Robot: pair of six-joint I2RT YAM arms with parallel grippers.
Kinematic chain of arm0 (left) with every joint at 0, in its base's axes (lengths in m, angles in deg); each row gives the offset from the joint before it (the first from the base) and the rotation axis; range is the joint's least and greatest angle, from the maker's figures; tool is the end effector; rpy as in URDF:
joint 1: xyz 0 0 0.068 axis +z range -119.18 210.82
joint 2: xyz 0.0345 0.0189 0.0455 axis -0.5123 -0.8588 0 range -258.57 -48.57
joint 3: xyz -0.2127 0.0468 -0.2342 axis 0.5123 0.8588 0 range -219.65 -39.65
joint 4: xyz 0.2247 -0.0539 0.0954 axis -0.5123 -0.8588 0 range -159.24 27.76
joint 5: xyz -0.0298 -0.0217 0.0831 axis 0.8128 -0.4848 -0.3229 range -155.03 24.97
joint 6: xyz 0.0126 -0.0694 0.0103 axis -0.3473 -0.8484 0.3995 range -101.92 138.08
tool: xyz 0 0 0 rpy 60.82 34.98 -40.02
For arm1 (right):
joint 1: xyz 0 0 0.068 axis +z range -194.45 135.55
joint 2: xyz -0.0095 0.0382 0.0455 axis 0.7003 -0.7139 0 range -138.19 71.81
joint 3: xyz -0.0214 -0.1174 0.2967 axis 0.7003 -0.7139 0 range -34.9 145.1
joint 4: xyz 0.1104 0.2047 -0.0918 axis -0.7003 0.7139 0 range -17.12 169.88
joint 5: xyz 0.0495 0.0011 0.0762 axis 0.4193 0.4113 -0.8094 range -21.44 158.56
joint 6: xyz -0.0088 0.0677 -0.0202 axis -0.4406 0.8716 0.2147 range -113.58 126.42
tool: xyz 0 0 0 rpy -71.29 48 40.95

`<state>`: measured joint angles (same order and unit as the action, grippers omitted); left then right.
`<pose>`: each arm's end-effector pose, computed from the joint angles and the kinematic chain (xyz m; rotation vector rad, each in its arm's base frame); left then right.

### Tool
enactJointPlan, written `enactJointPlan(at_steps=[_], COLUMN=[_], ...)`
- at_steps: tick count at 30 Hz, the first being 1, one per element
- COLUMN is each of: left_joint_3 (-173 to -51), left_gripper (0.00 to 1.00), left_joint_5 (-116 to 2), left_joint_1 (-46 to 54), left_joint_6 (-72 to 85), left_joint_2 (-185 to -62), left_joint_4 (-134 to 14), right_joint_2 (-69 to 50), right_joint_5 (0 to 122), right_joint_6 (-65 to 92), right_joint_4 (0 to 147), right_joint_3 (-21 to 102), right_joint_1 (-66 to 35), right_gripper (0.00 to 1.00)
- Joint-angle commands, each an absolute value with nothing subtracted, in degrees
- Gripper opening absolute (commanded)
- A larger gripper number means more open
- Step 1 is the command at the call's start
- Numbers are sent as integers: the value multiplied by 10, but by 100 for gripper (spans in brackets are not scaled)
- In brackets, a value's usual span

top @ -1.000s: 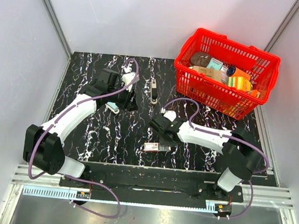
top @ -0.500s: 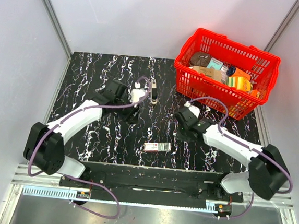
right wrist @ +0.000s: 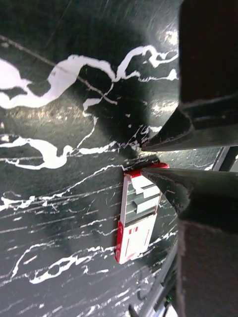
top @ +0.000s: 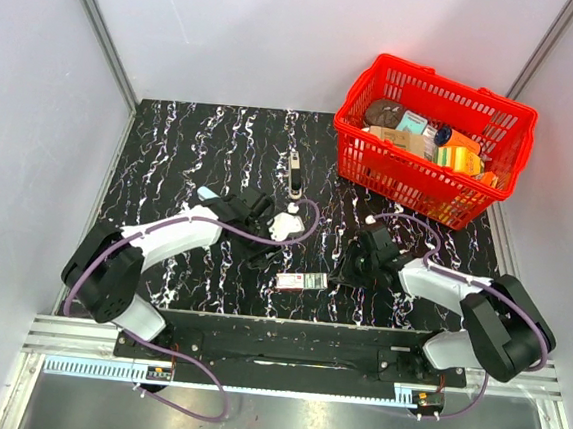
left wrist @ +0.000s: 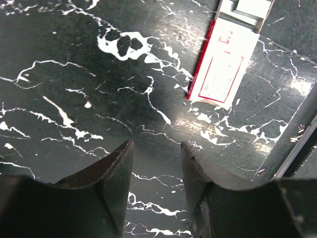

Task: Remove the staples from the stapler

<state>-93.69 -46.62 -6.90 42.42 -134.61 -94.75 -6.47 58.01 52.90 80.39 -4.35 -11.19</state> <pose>0.2128 -0.1879 0.2357 1.4733 2.2577 -0.5047 0.1885 0.1365 0.1793 0.2330 2.6880 0.7324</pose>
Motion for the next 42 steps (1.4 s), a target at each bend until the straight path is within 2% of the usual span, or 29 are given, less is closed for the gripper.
enactJointPlan(at_steps=[1,20,32,42], left_joint_3=[-934,-921,-924,-913], left_gripper=[47,47,46,46], left_joint_5=[-497,-526,-521,-513], left_joint_1=[-98,-159,-167,-167], left_joint_6=[448,441,420,416], left_joint_2=[-1354,-1403,-1419,-1410], left_joint_4=[-935,-926,-900,-887], right_joint_2=[-81,-112,-168,-207], right_joint_5=[520,493,539,541], right_joint_6=[548,556,582,593], right_joint_4=[708,674,668,650], right_joint_3=[-62,-75,-28,6], right_joint_1=[-123,-119,-27,-2], right_gripper=[25,18,15,14])
